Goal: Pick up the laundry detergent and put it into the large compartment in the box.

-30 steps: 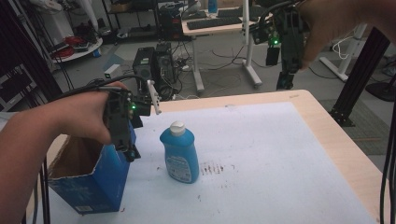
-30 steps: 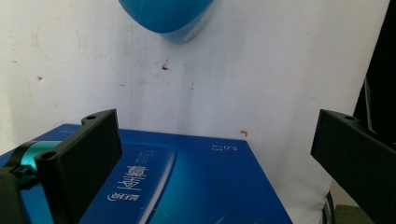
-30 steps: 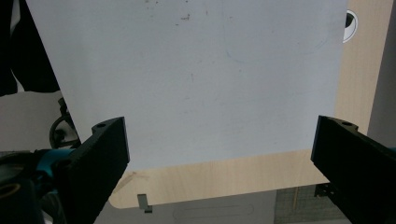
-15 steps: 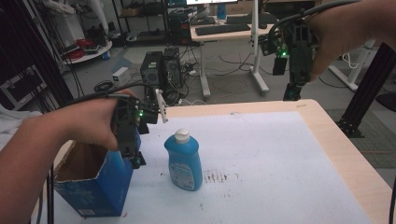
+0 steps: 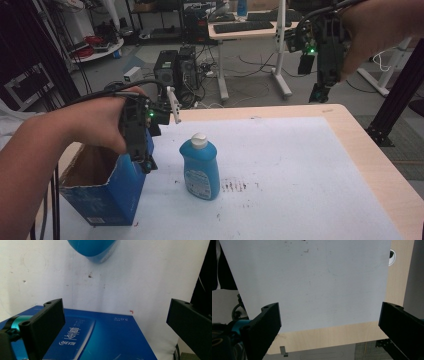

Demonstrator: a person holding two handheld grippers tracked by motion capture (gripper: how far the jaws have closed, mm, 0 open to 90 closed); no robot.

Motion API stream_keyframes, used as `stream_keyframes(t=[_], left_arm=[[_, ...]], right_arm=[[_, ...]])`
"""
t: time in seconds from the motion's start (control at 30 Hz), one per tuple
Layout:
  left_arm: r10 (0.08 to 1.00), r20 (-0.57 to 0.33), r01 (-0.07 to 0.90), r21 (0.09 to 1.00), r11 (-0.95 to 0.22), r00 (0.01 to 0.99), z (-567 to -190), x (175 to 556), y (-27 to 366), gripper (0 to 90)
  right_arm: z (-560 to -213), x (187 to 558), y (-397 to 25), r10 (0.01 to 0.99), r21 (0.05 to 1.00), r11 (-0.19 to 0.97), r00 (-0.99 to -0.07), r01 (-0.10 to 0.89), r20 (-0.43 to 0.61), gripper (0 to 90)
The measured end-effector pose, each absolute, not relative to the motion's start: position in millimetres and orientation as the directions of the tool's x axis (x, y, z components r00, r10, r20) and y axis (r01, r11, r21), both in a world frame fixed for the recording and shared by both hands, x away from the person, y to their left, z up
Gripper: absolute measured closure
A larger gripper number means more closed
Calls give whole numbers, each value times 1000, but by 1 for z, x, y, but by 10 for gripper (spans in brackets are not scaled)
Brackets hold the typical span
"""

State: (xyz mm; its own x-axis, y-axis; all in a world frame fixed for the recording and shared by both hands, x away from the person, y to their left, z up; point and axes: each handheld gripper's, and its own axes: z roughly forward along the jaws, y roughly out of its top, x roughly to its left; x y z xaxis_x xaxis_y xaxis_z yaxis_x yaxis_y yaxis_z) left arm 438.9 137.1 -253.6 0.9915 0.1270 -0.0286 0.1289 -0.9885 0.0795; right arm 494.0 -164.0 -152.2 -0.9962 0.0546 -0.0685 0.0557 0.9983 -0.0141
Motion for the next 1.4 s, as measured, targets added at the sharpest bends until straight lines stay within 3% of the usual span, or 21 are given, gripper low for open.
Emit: stream_keyframes(t=[0.63,1.4], left_arm=[[76,-11,77,74,-994,997,-240,444,131,17],[-93,-12,-91,93,-991,996,-241,466,97,17]], right_arm=[[-151,490,-169,76,-19,997,-994,78,-79,33],[-157,495,-171,102,-19,994,-993,103,-54,33]])
